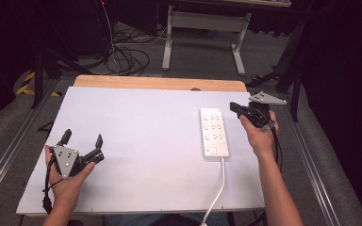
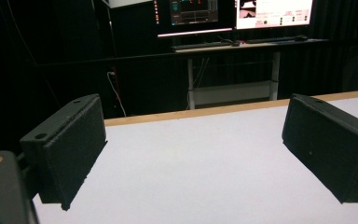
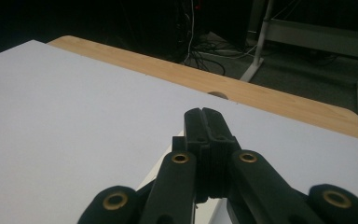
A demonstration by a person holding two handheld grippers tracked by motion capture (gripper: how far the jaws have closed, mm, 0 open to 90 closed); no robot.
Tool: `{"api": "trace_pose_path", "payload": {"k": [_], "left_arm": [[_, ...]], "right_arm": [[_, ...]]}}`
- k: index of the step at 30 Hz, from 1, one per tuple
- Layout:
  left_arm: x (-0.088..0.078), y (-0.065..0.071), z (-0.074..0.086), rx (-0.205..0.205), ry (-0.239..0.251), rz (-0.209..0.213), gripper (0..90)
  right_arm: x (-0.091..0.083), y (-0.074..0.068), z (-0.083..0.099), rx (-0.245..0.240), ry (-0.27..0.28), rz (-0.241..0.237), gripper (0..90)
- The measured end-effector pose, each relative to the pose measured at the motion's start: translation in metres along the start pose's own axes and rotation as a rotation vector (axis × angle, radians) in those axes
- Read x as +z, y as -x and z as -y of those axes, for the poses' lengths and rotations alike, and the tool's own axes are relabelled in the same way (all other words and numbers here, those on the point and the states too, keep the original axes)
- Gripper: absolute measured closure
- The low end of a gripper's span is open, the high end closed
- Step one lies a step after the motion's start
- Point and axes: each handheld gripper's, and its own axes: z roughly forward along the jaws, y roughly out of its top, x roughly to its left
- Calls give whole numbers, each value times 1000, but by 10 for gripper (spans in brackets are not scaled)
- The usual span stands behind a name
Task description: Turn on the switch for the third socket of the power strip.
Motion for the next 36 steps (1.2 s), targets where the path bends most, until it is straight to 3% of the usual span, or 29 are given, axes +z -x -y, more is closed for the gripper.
{"api": "trace_pose_path", "payload": {"k": [22,36], "left_arm": [[-1,0,1,6,-8,1,64],[-4,-2,1,12,-8,-5,66]], "right_arm": [[30,-7,-9,-29,-50,-11,900],[55,-13,-6,-41,-109,-21,900]]}}
